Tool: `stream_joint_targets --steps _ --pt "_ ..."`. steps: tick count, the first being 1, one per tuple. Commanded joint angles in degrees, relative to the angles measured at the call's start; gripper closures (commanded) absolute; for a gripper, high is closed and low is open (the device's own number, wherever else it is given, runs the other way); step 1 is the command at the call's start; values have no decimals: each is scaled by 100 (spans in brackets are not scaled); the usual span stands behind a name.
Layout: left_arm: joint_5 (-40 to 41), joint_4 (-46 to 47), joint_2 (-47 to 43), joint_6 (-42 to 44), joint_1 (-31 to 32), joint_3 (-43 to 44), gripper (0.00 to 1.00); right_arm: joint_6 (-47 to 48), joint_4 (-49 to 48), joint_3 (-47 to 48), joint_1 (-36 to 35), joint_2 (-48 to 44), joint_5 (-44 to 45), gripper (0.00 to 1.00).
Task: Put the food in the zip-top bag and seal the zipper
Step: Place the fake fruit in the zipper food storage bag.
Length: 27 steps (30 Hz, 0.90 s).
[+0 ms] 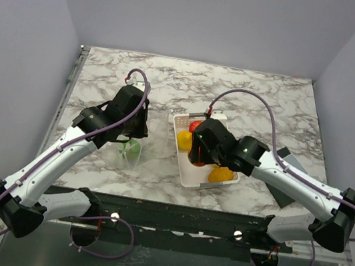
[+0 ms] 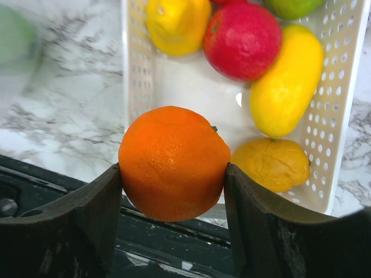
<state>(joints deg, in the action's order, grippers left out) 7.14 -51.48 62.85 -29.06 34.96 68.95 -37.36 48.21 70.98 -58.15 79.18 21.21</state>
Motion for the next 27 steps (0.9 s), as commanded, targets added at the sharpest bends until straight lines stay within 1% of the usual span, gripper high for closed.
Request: stream_joint_targets --steps 1,5,14,19,27 --pt "137 54 -42 70 11 -22 100 246 -628 107 14 -505 -248 66" --pt "128 53 -52 74 12 -19 100 416 -890 219 12 -625 -535 66" --pt "106 67 -71 58 12 -24 100 600 -2065 275 5 -749 -1457 66" --pt "95 58 -80 51 11 -6 100 671 -2369 559 5 -549 -1804 66" --pt "95 45 -103 62 11 18 100 585 -2640 781 -3 -124 -2031 66"
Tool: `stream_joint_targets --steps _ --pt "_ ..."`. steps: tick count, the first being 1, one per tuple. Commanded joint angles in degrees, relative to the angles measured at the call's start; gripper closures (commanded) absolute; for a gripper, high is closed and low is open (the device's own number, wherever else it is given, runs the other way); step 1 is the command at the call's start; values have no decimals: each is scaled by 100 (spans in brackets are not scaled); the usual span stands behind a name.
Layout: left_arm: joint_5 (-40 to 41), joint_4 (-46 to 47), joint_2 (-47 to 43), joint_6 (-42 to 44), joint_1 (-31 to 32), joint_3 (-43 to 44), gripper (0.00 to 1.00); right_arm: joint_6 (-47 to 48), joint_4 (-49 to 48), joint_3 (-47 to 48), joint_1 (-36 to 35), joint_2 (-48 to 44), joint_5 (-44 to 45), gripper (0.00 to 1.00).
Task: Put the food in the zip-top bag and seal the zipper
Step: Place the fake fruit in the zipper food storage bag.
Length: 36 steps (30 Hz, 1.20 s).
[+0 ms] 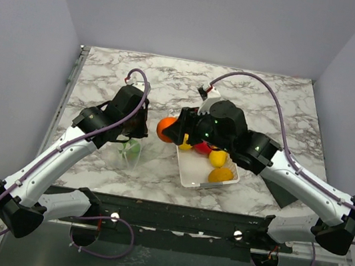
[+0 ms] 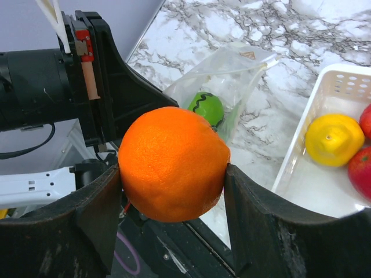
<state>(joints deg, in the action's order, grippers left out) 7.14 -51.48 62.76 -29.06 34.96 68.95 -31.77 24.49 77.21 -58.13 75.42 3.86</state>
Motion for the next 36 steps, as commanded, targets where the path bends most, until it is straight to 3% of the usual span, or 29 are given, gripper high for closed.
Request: stream_joint_targets --steps 1,21,27,31,36 --pt "95 36 -85 66 11 28 100 11 -280 170 -5 311 -304 66" --pt "-15 -37 -106 62 11 217 100 -135 -315 245 -58 1373 15 65" --pt "-59 -49 -149 40 16 151 100 -336 -275 285 -67 1583 262 48" --pt "-54 -42 -163 16 15 130 100 -496 -215 312 -67 1663 424 23" --pt "-39 -40 -160 10 14 89 100 -567 -300 266 -67 1625 372 8"
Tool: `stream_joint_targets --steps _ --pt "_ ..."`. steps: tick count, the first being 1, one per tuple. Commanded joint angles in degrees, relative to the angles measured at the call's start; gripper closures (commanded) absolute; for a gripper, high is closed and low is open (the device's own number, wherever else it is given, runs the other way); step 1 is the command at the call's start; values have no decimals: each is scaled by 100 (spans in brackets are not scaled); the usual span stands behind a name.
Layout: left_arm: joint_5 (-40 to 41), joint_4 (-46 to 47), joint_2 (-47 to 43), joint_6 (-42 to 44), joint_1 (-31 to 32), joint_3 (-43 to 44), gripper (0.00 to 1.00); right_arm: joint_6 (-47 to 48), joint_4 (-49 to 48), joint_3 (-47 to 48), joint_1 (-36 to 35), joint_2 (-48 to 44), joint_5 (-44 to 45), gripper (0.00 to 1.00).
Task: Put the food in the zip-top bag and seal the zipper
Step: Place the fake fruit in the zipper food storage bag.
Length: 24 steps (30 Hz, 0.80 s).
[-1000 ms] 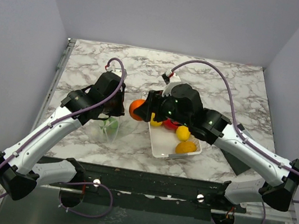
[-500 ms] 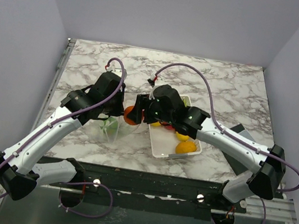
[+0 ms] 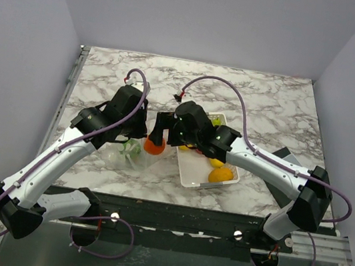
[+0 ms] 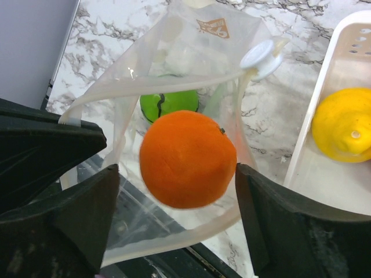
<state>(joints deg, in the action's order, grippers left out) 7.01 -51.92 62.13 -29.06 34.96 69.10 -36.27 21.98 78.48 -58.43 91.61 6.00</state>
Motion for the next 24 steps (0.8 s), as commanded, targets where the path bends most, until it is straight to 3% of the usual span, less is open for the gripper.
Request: stream_joint_targets --steps 1,14,24 --pt "-24 6 -96 12 11 69 100 -117 -79 119 -36 -28 144 7" --pt "36 19 -69 13 11 51 100 -256 -8 1 -36 -704 56 8" --pt "29 33 -35 7 11 85 100 -663 435 -373 -36 -1017 437 20"
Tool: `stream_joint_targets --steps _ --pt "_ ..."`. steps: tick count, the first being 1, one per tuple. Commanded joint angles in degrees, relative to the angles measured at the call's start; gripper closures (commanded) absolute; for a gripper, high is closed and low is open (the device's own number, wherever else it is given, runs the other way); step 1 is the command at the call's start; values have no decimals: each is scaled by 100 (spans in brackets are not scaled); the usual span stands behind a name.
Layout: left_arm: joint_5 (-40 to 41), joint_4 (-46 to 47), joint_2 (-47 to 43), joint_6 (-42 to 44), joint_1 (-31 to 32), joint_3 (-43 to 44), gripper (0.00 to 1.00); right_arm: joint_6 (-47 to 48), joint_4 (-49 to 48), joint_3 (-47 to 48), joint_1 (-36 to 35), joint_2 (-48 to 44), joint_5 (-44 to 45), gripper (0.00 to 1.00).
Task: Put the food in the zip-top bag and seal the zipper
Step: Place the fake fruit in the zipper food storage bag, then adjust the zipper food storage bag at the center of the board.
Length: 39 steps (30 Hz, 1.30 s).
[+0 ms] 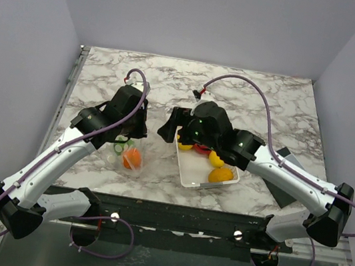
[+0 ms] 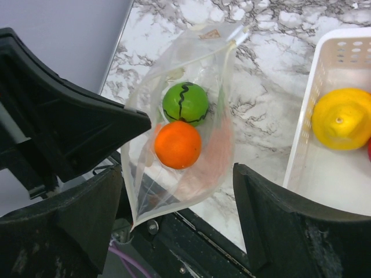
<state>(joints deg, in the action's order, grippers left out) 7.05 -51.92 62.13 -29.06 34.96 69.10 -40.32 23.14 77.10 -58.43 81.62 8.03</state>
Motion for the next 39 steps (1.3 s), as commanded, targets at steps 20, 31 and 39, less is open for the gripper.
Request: stream_joint_targets --steps 20,31,39 --pt "7 -47 -128 -31 11 138 100 -675 338 -125 -36 970 73 52" --pt "253 -332 -227 59 12 578 100 -408 477 200 -36 874 75 99" --pt "458 -596 -285 130 13 870 100 41 885 767 -36 765 -80 99"
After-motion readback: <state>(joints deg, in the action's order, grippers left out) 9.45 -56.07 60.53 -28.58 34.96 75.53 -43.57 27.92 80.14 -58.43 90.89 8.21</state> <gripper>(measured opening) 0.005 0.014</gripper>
